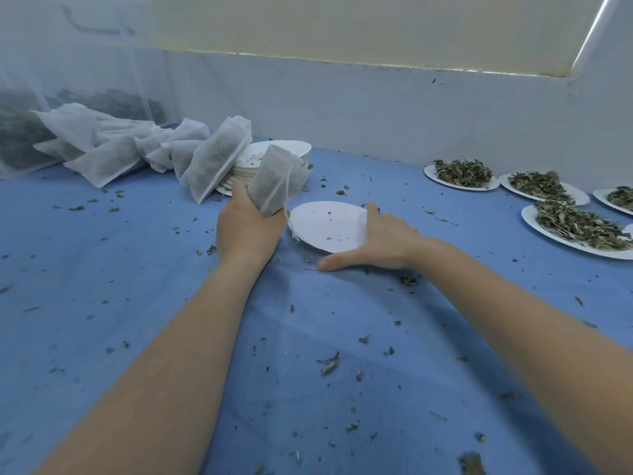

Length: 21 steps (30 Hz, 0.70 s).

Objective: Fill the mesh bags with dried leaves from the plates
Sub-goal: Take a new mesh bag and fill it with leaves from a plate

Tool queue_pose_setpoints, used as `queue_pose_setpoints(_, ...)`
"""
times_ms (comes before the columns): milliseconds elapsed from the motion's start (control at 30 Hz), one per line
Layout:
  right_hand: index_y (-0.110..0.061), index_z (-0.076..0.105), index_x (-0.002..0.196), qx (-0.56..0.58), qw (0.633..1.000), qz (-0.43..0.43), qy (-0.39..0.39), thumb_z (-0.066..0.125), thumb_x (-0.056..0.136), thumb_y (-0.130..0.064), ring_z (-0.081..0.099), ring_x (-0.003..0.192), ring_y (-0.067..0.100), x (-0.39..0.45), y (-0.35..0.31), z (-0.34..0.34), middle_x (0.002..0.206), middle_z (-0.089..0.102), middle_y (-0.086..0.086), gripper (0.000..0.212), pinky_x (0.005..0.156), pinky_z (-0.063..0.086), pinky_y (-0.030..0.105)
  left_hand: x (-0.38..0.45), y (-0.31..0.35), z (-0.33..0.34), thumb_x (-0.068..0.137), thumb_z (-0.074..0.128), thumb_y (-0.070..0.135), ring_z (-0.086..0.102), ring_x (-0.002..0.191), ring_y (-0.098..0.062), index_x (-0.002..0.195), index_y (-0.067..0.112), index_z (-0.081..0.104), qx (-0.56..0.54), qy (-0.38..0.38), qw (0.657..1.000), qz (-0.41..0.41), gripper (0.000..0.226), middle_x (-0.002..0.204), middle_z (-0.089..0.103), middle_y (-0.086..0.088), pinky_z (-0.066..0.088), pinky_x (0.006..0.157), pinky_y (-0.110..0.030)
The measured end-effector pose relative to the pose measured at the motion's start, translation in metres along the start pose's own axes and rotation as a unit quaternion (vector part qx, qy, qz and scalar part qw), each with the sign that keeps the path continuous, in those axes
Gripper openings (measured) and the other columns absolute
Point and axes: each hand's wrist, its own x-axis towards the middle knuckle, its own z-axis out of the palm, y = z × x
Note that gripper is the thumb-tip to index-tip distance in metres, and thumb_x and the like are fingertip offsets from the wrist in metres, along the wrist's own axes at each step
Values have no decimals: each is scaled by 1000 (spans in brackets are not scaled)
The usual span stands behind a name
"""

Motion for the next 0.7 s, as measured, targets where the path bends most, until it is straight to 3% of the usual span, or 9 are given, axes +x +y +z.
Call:
queue_pose_setpoints(167,-27,-7,148,24,1000,6,-4,56,14,-91,9,142,29,1,0,0,155,12,6,162,113,15,49,-2,1,-2,77,66,31,48,80,-20,100,19,40,-18,-6,1000,-17,37,91,53,2,34,64,-30)
queue_pose_setpoints(300,-27,-11,148,47,999,18,-5,67,27,-86,5,144,28,2,-2,0,157,8,4,156,114,14,48,-2,4,-3,77,66,32,49,82,-21,99,19,39,-12,-19,999,-25,37,92,53,2,35,66,-31)
queue_pose_setpoints(567,-31,-13,146,145,985,-21,94,79,31,-72,6,141,27,10,-37,-10,151,8,6,153,111,16,45,14,11,-25,72,71,32,52,84,-20,110,10,43,-81,-25,991,-101,52,94,55,2,39,63,-28)
queue_pose_setpoints(700,-25,-11,148,151,978,-43,136,80,38,-70,5,139,28,35,-75,-28,151,7,10,149,112,17,44,42,6,-42,78,63,17,48,92,-23,108,7,32,-117,-87,980,-136,45,113,49,-8,36,69,-28)
